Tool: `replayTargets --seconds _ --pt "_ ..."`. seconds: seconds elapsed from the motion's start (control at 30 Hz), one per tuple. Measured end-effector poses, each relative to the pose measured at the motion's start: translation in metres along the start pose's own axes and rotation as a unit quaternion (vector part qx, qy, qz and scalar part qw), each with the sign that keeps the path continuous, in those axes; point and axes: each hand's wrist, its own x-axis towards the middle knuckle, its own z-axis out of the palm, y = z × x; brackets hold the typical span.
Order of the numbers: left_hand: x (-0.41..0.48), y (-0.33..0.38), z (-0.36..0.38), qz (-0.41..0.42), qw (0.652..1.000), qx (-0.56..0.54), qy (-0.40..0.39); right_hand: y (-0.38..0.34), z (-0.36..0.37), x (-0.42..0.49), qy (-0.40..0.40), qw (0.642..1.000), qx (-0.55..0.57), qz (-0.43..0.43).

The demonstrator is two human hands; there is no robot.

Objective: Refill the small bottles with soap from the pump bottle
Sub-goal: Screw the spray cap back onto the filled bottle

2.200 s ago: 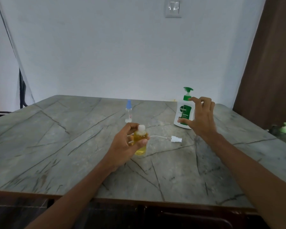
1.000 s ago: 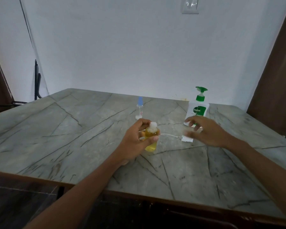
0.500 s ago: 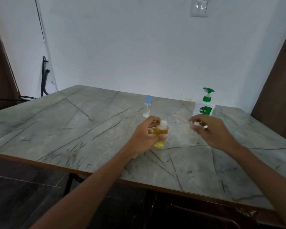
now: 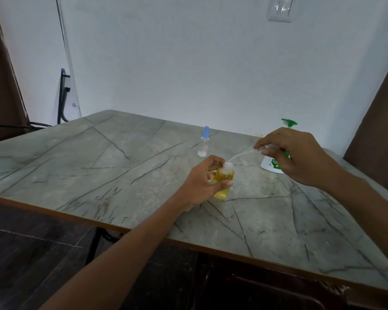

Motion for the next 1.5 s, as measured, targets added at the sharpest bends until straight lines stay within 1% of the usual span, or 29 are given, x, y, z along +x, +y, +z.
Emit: replayTargets --seconds 0.33,0.47,0.53,0.6,0.83,1.13,1.33,1.5 --pt "0.002 -0.003 0.0 0.007 0.999 0.032 -0.005 -0.005 0.008 0.011 -0.056 0.998 -0.001 -0.022" --pt "0.002 -0.003 0.0 0.012 0.999 0.035 -0.006 -0.012 0.009 0.022 -0.093 0.995 0.037 -0.003" --pt "0.002 -0.003 0.0 0.018 0.999 0.037 -0.005 -0.016 0.011 0.028 -0.111 0.993 0.036 0.007" --pt "0.002 -0.004 0.0 0.022 0.999 0.037 -0.006 -0.019 0.014 0.034 -0.124 0.992 0.036 -0.005" --pt "0.002 -0.004 0.0 0.016 0.999 0.039 -0.004 -0.021 0.032 0.053 -0.184 0.981 0.053 -0.023" --pt "0.003 -0.007 0.001 0.02 0.998 0.055 0.0 -0.014 0.04 0.059 -0.249 0.967 0.047 -0.004" --pt "0.004 -0.01 0.001 0.017 0.998 0.057 -0.005 -0.019 0.043 0.06 -0.259 0.965 0.034 0.0" --pt "0.004 -0.01 0.0 0.01 0.998 0.065 -0.008 -0.023 0.04 0.063 -0.264 0.964 -0.012 -0.018"
